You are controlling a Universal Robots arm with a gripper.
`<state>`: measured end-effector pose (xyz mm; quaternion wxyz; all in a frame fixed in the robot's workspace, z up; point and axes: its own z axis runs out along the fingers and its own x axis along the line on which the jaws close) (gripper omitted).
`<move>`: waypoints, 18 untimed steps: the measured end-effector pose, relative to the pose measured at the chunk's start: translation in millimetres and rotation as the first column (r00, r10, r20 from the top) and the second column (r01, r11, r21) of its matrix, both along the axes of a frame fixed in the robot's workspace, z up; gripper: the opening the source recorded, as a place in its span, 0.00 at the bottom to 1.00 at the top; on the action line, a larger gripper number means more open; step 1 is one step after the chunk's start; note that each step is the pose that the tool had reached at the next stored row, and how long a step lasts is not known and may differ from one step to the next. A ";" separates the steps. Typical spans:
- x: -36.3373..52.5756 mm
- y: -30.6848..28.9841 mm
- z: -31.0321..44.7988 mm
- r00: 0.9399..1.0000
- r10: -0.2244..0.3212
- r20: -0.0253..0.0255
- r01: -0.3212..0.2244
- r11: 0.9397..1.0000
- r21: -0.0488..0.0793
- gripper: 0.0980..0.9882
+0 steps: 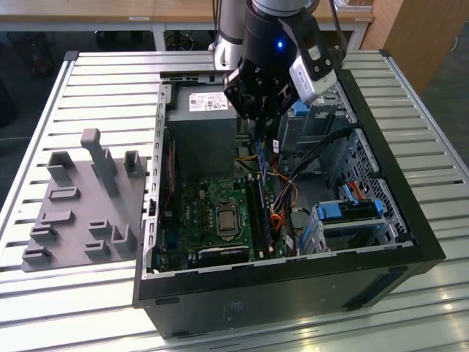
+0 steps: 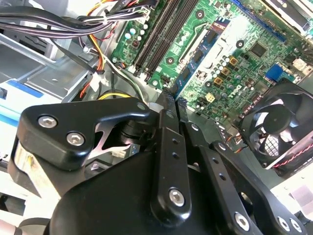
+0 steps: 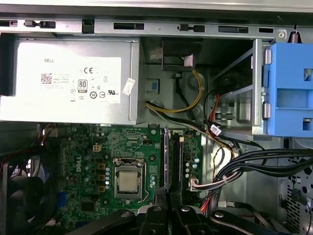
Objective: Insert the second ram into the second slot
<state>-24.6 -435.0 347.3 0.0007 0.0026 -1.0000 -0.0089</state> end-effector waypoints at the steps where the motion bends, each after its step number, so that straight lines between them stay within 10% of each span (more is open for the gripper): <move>1: 0.0 0.0 -0.4 1.000 0.000 0.000 0.000 1.000 0.000 0.04; 18: 0.0 -2.9 -13.8 1.000 0.000 0.000 0.000 1.000 0.000 0.04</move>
